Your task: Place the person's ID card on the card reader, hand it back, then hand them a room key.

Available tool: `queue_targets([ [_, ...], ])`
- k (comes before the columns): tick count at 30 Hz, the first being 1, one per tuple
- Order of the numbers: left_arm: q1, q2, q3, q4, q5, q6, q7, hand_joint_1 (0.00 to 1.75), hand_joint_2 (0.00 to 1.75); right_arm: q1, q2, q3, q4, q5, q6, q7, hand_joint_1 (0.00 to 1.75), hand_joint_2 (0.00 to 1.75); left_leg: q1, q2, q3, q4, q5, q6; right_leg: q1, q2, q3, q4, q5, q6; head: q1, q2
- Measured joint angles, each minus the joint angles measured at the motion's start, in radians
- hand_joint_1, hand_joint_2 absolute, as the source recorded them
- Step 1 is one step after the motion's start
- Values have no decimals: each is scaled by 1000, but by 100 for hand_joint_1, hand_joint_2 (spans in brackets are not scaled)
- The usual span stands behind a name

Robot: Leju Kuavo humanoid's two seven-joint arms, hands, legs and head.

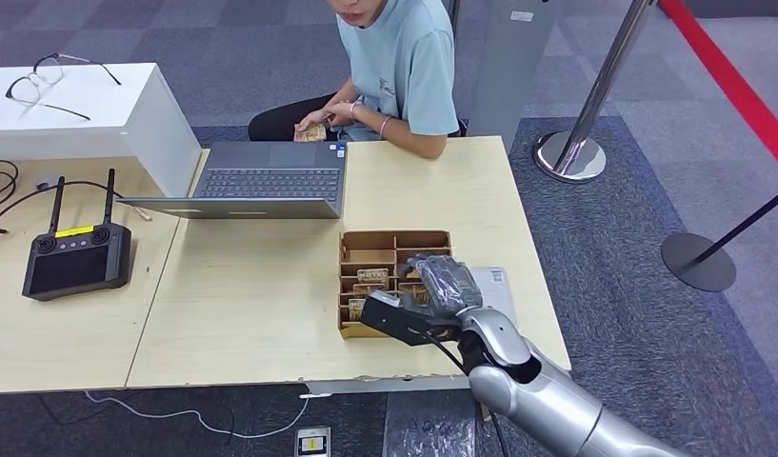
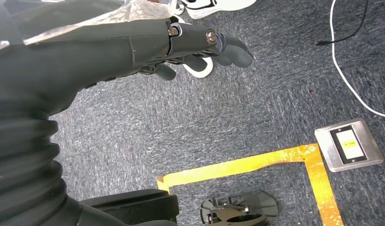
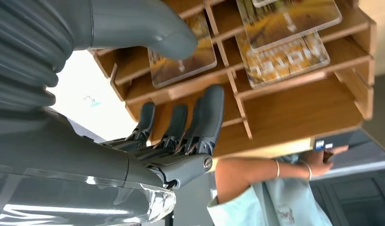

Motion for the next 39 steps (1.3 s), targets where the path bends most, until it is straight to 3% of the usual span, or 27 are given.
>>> queue_targets([
  [14,0,0,0,0,-6,0,2,0,175,8,0,-3,62,-27,-15,-15,100,175,0,0,0,0,0,0,0,0,0,0,0,0,0,0],
  [39,0,-2,0,0,1,-1,0,0,175,-36,0,-18,-9,5,-32,-11,79,175,0,0,0,0,0,0,0,0,0,0,0,0,0,0],
])
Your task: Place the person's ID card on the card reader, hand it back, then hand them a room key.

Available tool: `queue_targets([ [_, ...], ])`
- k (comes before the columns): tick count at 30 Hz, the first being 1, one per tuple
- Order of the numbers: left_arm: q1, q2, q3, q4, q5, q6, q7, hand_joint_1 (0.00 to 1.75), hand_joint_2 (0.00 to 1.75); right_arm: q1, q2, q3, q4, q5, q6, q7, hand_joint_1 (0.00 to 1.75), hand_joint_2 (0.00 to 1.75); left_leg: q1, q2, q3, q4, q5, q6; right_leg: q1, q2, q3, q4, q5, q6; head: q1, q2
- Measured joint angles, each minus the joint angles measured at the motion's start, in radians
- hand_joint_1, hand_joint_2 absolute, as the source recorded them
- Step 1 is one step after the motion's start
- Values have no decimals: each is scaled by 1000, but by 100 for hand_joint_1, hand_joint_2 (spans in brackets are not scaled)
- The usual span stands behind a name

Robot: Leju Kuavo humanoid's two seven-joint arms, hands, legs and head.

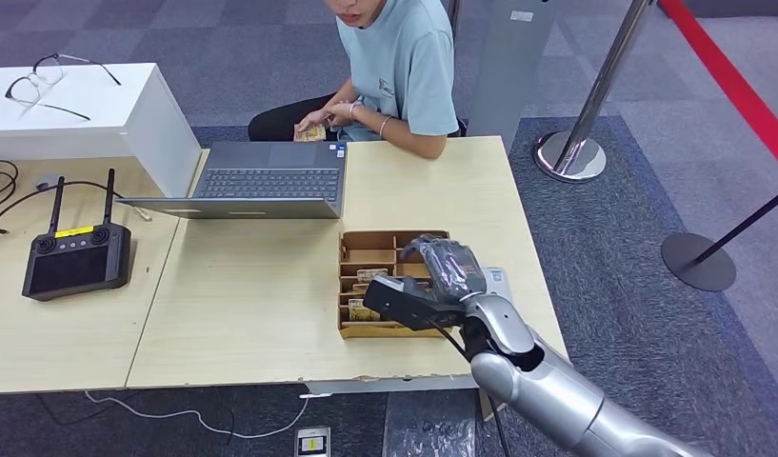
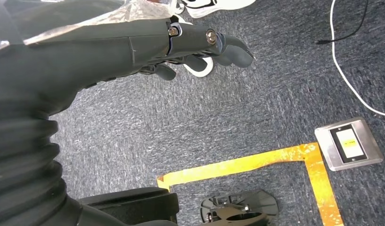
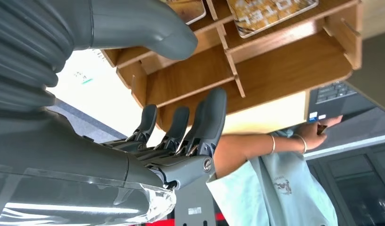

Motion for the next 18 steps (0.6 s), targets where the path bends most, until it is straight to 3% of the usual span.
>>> queue_targets([
  [2,0,0,0,0,-1,0,-1,0,175,-2,0,0,-6,-5,7,4,76,175,0,0,0,0,0,0,0,0,0,0,0,0,0,0],
  [6,0,0,0,0,-4,0,-2,0,175,-1,0,1,-5,-26,16,6,87,175,0,0,0,0,0,0,0,0,0,0,0,0,0,0],
  [18,0,0,0,0,-16,-1,8,0,175,9,4,2,42,-61,15,-11,88,175,0,0,0,0,0,0,0,0,0,0,0,0,0,0],
])
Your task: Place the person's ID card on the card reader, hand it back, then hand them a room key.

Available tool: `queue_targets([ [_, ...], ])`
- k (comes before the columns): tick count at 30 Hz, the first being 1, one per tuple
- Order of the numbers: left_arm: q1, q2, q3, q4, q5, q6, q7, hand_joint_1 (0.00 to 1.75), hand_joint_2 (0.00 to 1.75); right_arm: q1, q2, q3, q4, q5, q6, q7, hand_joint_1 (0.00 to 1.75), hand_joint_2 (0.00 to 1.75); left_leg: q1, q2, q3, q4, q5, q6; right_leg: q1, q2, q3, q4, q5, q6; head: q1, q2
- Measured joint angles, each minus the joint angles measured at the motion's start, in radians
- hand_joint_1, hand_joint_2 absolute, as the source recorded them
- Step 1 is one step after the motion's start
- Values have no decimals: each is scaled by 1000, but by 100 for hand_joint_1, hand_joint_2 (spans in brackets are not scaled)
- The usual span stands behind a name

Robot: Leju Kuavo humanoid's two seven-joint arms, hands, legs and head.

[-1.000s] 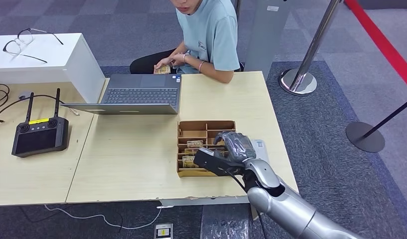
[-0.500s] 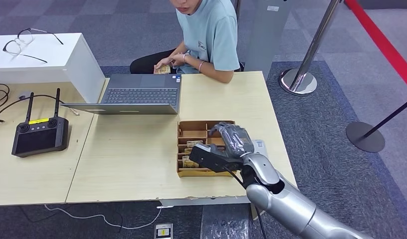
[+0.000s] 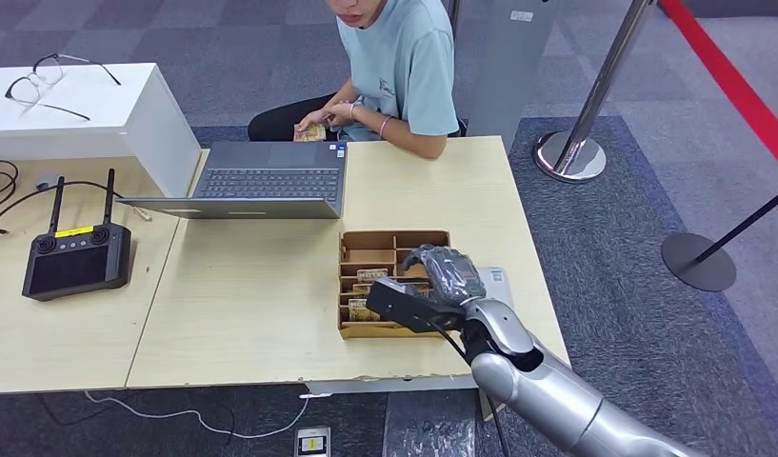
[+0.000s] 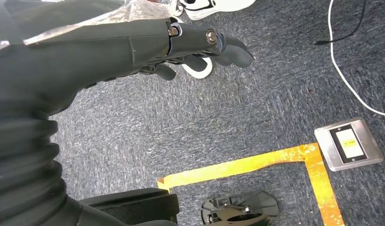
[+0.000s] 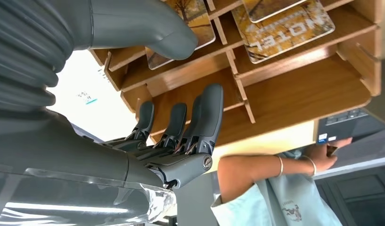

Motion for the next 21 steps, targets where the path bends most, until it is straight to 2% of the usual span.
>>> queue_targets([
  [21,0,0,0,0,3,0,2,0,175,4,7,0,58,-9,-3,-6,93,175,0,0,0,0,0,0,0,0,0,0,0,0,0,0],
])
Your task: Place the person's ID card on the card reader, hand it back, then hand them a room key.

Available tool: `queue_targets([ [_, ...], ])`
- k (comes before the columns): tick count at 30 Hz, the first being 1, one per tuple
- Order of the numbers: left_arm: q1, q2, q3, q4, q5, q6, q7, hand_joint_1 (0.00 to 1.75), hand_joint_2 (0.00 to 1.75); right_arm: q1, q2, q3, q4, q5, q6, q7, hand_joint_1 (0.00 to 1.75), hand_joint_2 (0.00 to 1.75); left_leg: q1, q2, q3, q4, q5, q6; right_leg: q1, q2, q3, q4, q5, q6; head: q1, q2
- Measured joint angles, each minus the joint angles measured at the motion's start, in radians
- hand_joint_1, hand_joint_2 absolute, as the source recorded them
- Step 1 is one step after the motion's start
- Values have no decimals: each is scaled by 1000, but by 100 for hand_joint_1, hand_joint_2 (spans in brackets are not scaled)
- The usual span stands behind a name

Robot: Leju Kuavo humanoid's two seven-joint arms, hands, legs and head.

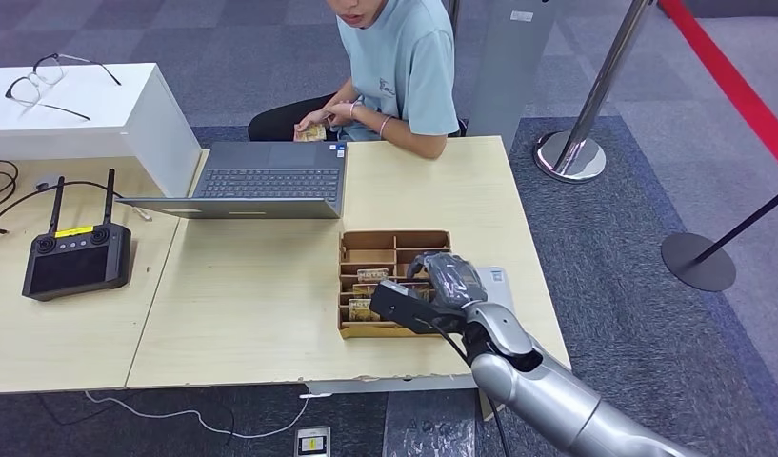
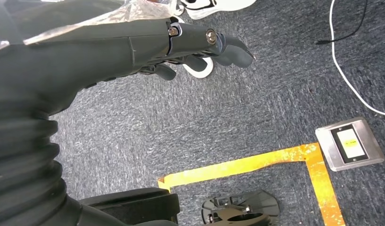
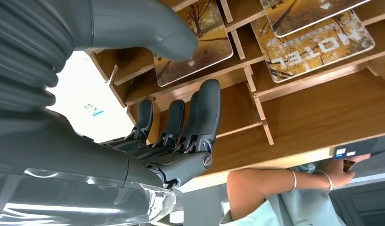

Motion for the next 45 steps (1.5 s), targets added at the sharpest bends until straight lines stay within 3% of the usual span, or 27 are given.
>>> queue_targets([
  [10,0,0,0,0,2,0,0,0,175,5,2,0,10,-2,-1,0,110,175,0,0,0,0,0,0,0,0,0,0,0,0,0,0],
  [14,0,0,0,0,2,0,0,0,175,6,2,0,13,-4,-3,0,161,175,0,0,0,0,0,0,0,0,0,0,0,0,0,0],
  [16,0,0,0,0,2,0,0,0,175,7,2,0,13,-4,-4,0,173,175,0,0,0,0,0,0,0,0,0,0,0,0,0,0],
  [30,0,-1,0,0,3,0,0,0,175,18,7,2,13,-1,-28,-7,175,175,0,0,1,0,0,0,0,0,1,0,0,0,0,0],
  [45,0,-3,0,0,-2,0,0,0,175,20,15,-2,16,16,-114,-42,175,175,0,0,1,0,0,0,0,0,1,0,0,0,0,0],
])
